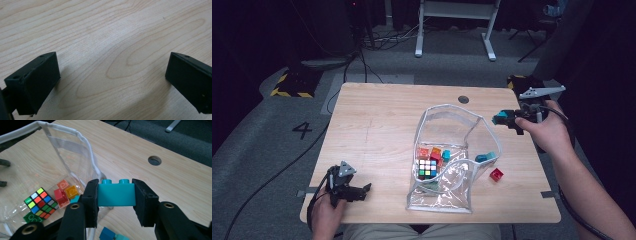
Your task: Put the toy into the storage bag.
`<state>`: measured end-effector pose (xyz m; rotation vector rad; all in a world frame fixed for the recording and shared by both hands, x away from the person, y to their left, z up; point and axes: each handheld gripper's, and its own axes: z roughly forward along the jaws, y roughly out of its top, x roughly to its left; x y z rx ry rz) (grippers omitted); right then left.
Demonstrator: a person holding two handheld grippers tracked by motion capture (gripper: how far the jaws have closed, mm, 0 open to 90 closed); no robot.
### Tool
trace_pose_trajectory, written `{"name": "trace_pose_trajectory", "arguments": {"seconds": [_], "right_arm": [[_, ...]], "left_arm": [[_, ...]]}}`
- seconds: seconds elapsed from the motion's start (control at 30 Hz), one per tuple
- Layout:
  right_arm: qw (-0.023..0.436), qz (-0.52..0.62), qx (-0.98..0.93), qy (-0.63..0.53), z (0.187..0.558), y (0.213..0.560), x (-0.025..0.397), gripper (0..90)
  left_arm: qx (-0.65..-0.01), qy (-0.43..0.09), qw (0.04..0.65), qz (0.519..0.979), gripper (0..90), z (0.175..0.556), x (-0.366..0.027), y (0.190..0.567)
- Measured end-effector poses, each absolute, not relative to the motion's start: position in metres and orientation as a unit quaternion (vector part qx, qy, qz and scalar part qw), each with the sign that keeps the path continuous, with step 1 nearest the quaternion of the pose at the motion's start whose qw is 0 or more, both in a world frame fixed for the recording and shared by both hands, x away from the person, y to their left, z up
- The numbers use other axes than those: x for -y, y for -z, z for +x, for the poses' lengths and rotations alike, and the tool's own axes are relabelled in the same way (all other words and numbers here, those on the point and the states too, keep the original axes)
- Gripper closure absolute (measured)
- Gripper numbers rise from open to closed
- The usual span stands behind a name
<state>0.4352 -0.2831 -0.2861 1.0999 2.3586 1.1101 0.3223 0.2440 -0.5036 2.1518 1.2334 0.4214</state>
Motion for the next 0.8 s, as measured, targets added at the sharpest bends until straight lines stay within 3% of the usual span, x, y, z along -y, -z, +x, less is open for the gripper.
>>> {"name": "trace_pose_trajectory", "arguments": {"seconds": [0.8], "right_arm": [[0.119,0.323,-0.849,-0.400,0.453,0.285,0.187,59.0]], "left_arm": [[-0.465,-0.160,0.309,0.814,0.0,0.323,-0.244,0.504]]}}
